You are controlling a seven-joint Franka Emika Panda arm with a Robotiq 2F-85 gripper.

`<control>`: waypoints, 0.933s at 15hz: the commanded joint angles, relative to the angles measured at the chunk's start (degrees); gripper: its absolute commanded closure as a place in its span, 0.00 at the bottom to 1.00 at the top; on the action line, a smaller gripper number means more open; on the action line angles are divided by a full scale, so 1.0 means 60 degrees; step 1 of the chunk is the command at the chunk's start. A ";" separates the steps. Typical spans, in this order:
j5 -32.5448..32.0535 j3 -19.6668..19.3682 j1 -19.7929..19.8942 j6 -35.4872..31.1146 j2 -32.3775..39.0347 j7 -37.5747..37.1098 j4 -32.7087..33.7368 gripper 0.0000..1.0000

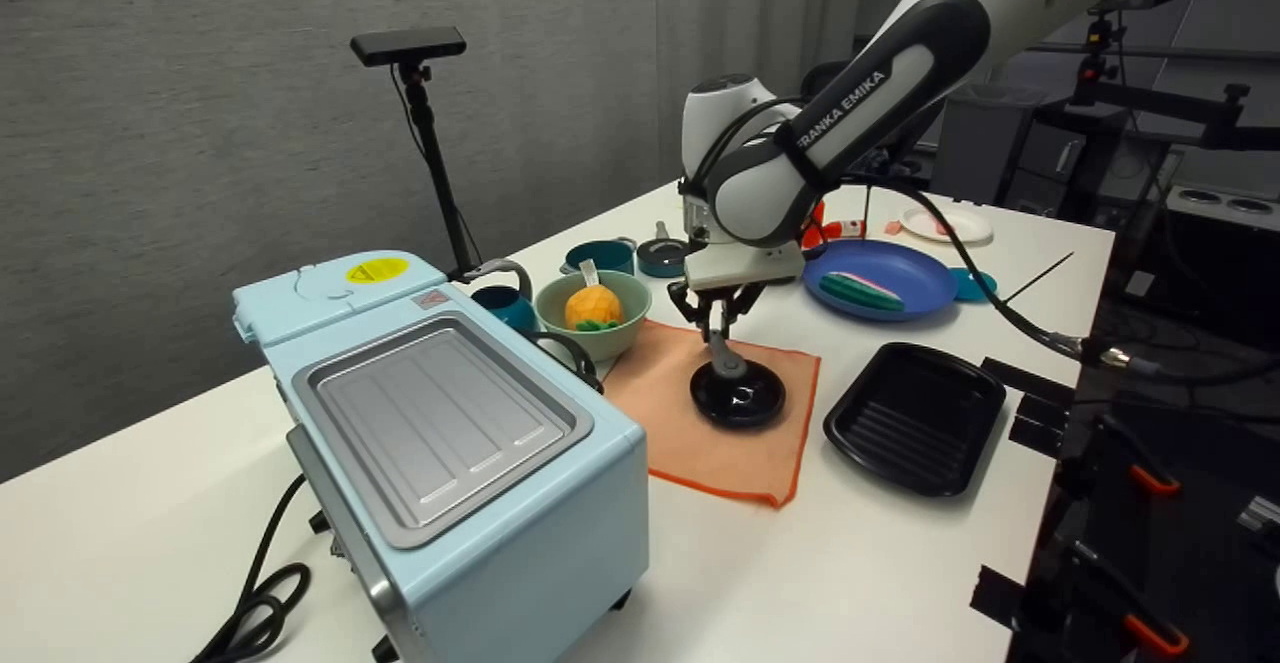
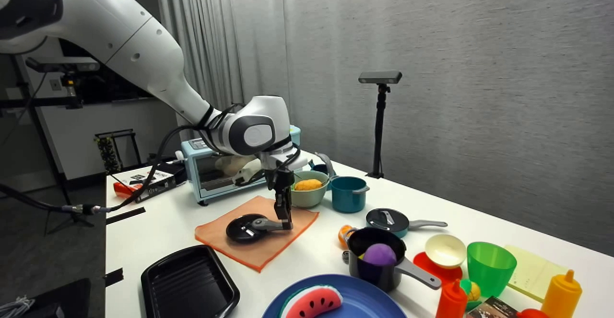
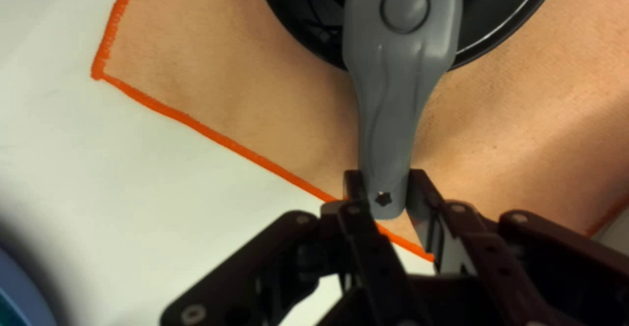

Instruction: Put the lid on the black pot

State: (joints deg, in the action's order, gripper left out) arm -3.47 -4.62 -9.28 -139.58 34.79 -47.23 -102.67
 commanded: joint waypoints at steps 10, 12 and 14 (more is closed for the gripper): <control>-0.0658 -0.0719 0.0382 0.0471 -0.2660 0.0667 -0.0173 0.93; -0.0523 -0.0582 0.0448 0.0636 -0.2329 0.0627 0.0079 0.74; -0.0538 -0.0589 0.0536 0.0637 -0.2533 0.0630 0.0047 0.74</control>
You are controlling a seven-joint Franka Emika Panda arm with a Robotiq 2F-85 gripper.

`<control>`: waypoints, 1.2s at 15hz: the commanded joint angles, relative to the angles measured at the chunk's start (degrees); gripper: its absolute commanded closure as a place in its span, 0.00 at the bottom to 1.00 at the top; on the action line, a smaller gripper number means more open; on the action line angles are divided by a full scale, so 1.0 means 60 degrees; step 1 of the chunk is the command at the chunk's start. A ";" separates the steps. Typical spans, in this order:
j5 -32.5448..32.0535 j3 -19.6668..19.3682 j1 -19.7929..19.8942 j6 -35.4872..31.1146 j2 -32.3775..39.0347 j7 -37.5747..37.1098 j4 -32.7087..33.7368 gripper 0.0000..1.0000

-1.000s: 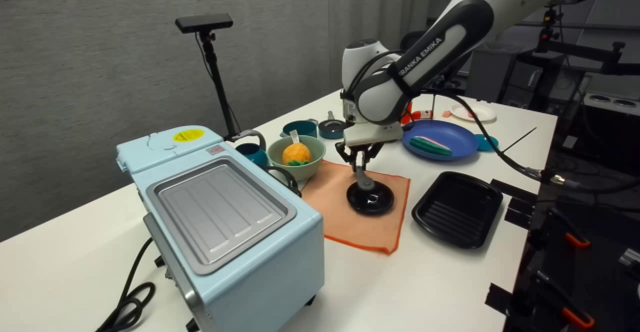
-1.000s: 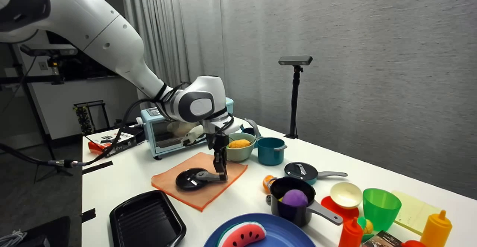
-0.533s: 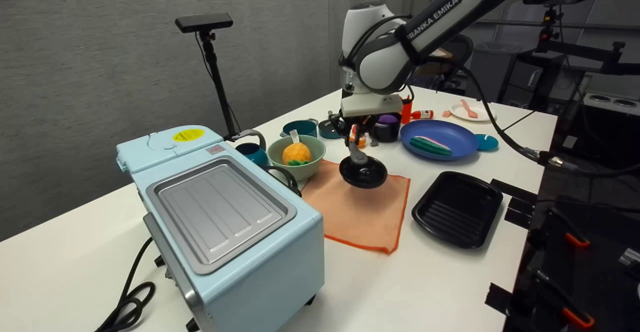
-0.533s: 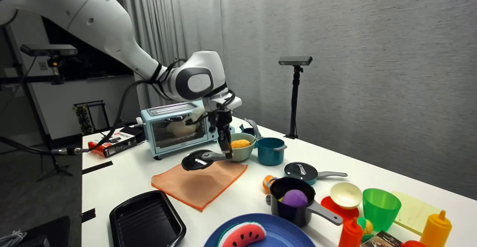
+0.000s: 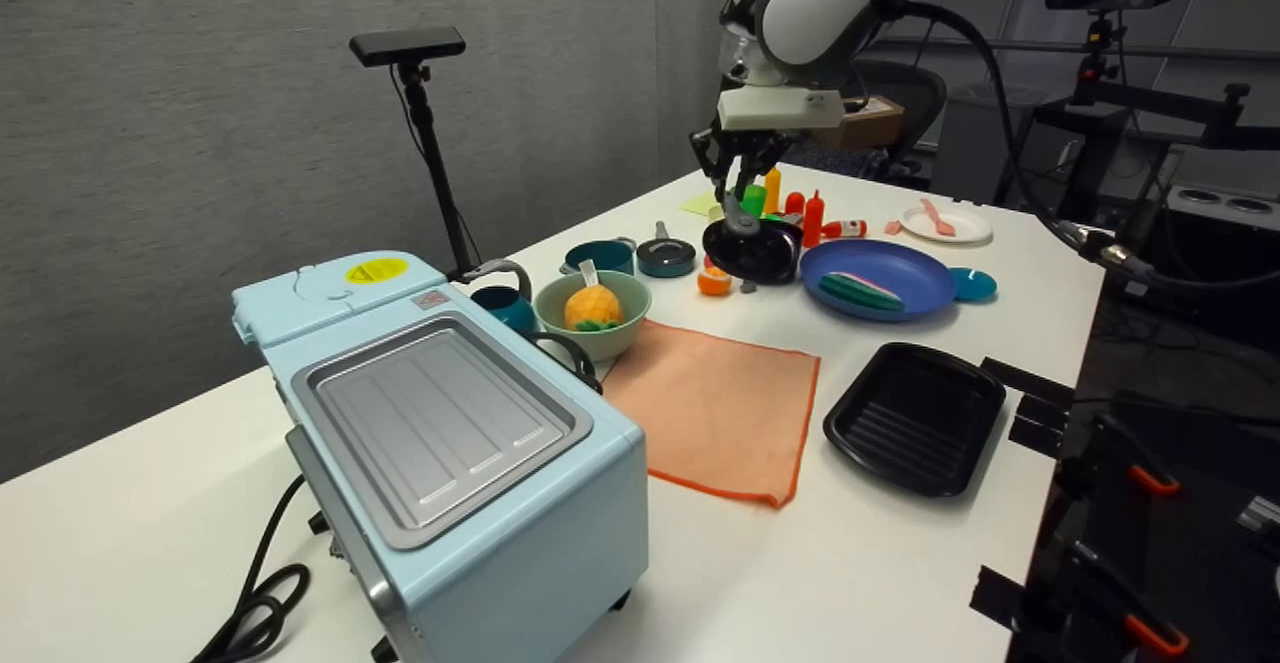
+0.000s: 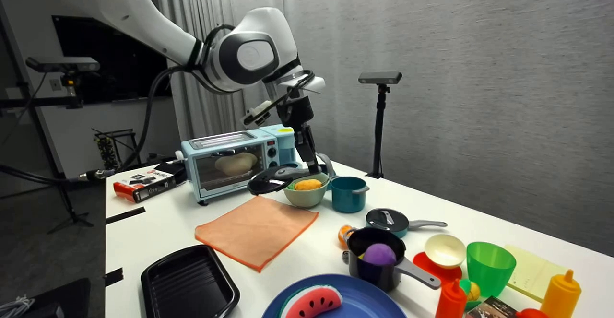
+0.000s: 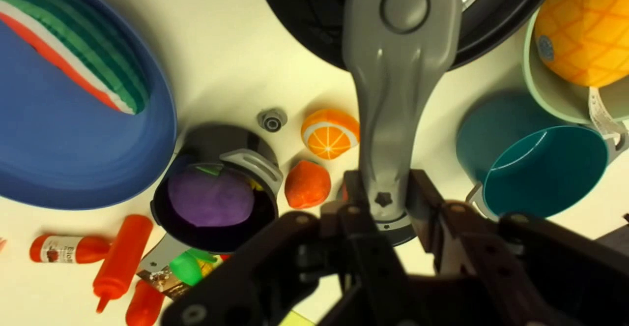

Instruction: Put the lid on the black pot

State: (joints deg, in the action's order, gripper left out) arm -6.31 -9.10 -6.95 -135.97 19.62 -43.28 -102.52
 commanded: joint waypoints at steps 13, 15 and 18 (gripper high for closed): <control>0.0070 -0.0060 0.0455 0.1139 0.1165 -0.0604 0.1694 0.93; 0.0214 -0.0113 0.0670 0.1647 0.1716 -0.0769 0.2462 0.93; 0.0508 -0.0175 0.1080 0.2450 0.2588 -0.1010 0.3743 0.93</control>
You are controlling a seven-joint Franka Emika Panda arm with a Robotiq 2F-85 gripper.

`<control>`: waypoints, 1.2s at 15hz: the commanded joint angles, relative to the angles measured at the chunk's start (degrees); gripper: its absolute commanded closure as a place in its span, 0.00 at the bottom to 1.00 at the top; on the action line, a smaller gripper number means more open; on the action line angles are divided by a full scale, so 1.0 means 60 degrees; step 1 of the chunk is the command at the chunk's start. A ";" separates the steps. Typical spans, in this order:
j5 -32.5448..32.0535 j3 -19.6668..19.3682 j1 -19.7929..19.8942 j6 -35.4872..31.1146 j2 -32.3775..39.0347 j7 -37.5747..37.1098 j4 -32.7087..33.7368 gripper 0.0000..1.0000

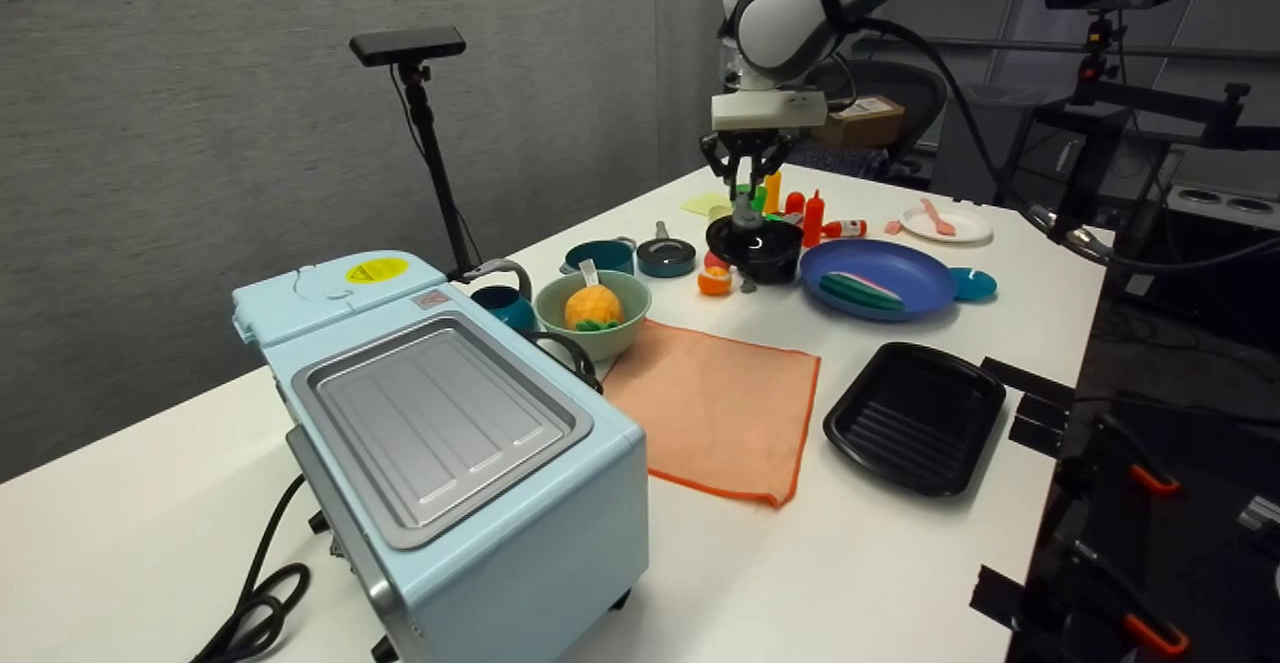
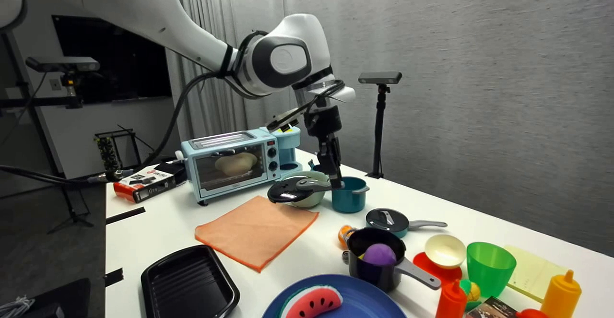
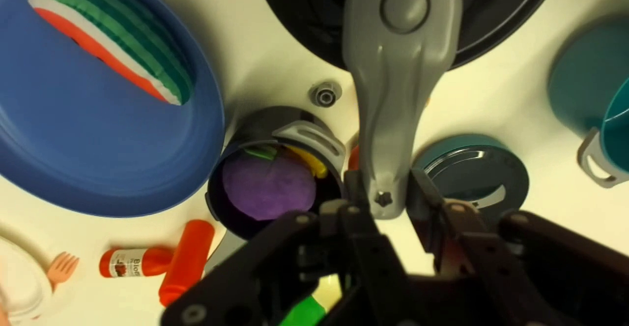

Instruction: Put the lid on the black pot

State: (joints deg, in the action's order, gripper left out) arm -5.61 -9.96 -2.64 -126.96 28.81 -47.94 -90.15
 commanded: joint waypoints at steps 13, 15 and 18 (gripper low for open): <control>0.0836 -0.0252 0.2100 0.3021 0.4180 0.0073 0.6585 0.93; 0.0834 -0.0295 0.2355 0.3240 0.4650 0.0021 0.7233 0.93; 0.0808 -0.0322 0.2678 0.3361 0.5237 -0.0021 0.7968 0.93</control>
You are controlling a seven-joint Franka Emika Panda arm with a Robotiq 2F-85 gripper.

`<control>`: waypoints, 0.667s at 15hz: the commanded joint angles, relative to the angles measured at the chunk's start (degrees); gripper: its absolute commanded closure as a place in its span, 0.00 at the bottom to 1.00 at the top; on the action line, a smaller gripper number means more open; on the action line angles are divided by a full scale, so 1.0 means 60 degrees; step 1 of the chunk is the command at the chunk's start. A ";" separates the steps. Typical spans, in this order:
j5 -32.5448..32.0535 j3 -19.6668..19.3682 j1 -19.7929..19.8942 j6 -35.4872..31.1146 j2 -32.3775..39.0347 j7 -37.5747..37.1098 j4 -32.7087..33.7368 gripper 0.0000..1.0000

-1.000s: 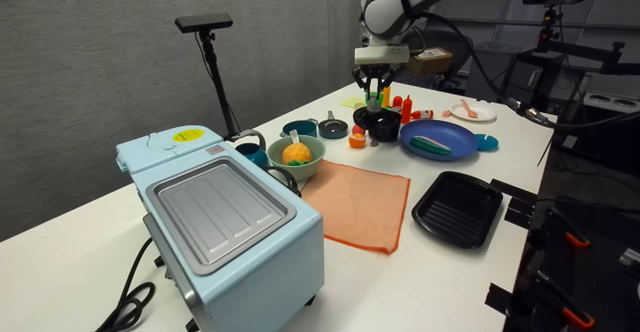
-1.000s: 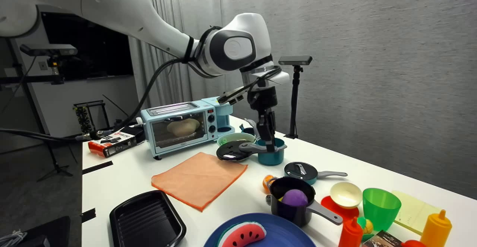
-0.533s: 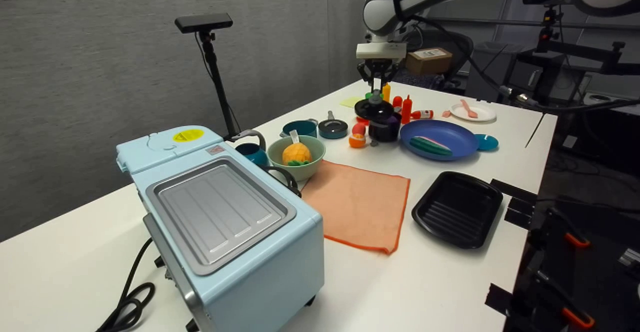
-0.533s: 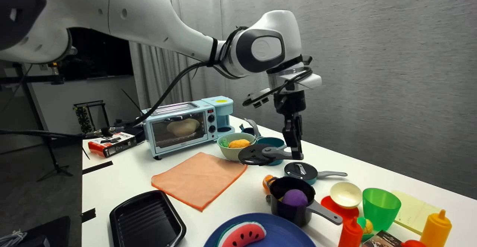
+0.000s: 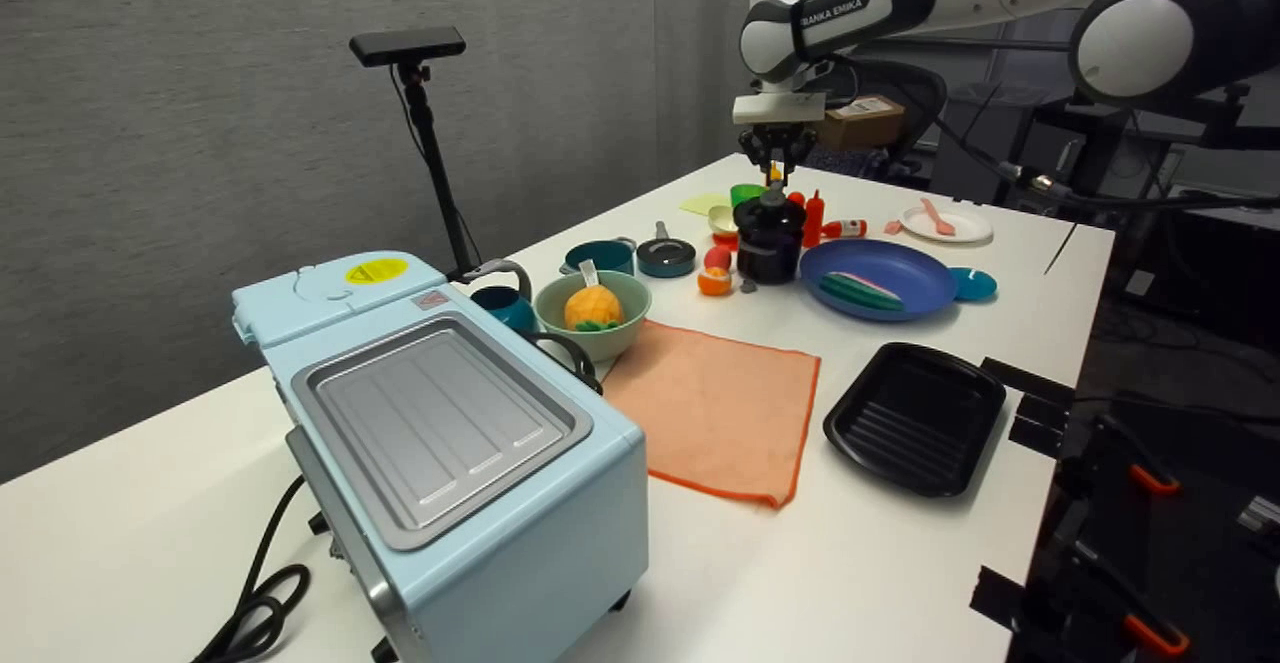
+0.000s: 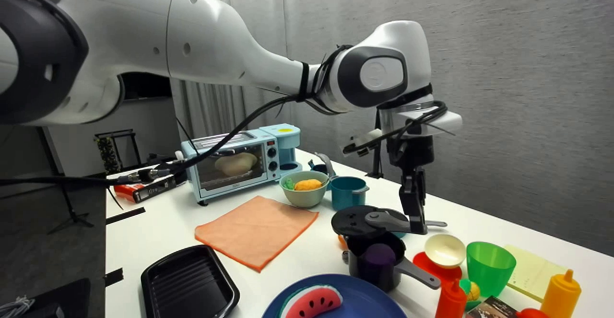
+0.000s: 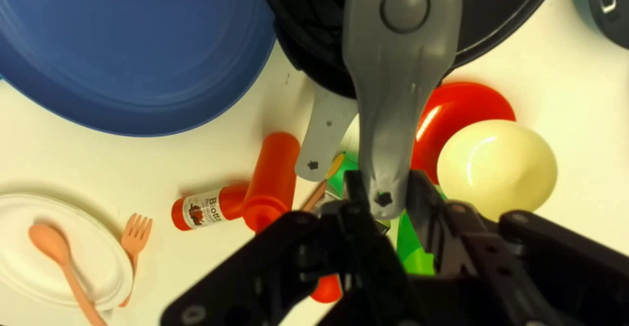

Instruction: Put the lid on the black pot

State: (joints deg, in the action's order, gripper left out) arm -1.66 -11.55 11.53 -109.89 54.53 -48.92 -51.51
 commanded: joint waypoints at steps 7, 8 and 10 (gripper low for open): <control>0.0148 -0.0022 0.0696 0.0850 0.1792 -0.0039 0.2708 0.93; 0.0130 -0.0005 0.0690 0.0856 0.1873 -0.0020 0.2817 0.93; 0.0046 0.0026 0.0649 0.0860 0.1904 -0.0079 0.2811 0.49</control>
State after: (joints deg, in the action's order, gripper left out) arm -1.66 -11.55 15.03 -107.22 63.00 -49.03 -40.15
